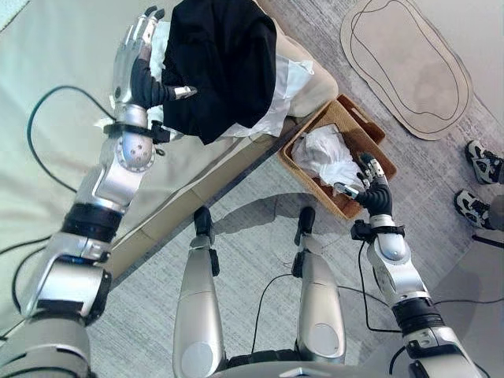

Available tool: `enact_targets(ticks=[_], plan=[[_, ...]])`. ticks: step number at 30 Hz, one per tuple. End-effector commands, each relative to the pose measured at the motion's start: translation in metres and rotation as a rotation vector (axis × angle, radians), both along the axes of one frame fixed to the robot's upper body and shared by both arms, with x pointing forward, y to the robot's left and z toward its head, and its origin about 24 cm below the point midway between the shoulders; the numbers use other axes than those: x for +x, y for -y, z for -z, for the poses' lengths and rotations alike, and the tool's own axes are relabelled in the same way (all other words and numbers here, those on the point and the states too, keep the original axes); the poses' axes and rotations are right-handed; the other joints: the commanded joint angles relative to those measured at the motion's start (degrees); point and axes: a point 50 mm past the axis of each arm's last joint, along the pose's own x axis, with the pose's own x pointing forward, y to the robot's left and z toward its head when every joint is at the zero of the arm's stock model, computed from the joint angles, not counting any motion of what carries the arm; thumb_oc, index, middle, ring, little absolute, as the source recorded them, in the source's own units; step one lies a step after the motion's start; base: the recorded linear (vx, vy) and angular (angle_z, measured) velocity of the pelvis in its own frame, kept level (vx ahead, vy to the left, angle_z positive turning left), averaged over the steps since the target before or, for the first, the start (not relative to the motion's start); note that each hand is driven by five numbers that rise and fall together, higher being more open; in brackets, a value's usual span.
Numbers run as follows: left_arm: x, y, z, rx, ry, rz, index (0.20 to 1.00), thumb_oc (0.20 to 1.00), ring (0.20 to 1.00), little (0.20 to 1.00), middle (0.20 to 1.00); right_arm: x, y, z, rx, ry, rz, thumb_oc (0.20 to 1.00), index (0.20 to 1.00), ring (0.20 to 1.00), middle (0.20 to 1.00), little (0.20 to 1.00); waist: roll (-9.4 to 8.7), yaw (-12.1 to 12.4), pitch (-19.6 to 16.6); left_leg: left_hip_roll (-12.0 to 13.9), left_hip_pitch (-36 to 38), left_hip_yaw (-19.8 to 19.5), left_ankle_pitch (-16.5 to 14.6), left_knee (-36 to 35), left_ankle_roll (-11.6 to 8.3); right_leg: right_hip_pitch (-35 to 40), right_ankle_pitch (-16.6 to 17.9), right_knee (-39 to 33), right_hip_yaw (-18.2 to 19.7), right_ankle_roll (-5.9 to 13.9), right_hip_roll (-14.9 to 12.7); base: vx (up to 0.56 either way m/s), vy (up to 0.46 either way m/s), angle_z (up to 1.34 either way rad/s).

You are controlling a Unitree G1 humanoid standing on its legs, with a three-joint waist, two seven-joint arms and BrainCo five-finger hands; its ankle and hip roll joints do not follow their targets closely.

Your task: Pick up clothes into the bucket

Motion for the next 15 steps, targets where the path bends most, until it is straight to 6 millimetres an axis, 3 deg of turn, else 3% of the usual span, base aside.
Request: enact_targets(ticks=[1, 5, 7, 15], plan=[[0.001, -0.025, -0.019, 0.097, 0.056, -0.165, 1.000, 1.000, 1.000, 1.000, 1.000, -0.003, 0.009, -0.016, -0.063, 0.078, -0.007, 1.000, 1.000, 1.000, 1.000, 1.000, 0.19, -0.74, -2.79, -0.78, -2.24, 1.58, -0.63, 1.76, 2.06, -1.53, -6.12, 9.69, -0.07, 2.28, -0.70, -0.06, 0.067, -0.20], [-0.001, -0.032, -0.026, 0.115, 0.065, -0.198, 1.000, 1.000, 1.000, 1.000, 1.000, -0.003, 0.011, -0.023, -0.067, 0.107, -0.001, 1.000, 1.000, 1.000, 1.000, 1.000, 0.13, -1.13, -1.58, -0.41, -6.96, 1.59, -2.94, 8.04, 2.47, -6.55, -8.26, 15.94, 1.51, 1.71, -0.46, -0.04, 0.039, -0.16], [-0.003, -0.040, -0.029, 0.131, 0.070, -0.242, 1.000, 1.000, 1.000, 1.000, 1.000, -0.002, 0.013, -0.029, -0.081, 0.128, 0.006, 1.000, 1.000, 1.000, 1.000, 1.000, 0.41, -1.45, -0.83, 0.14, -10.87, 1.29, -5.63, 12.19, 2.30, -10.63, -10.50, 19.84, 2.45, 1.88, -0.09, 0.03, 0.031, -0.09], [-0.006, -0.058, -0.054, 0.179, 0.119, -0.377, 1.000, 1.000, 1.000, 1.000, 1.000, -0.006, 0.026, -0.039, -0.093, 0.169, 0.053, 1.000, 1.000, 1.000, 1.000, 1.000, 0.38, -2.74, -0.11, 0.53, -20.47, 0.93, -6.26, 15.76, 2.51, -20.76, -10.76, 23.68, 3.67, 2.10, -0.29, 0.01, 0.020, -0.05]])
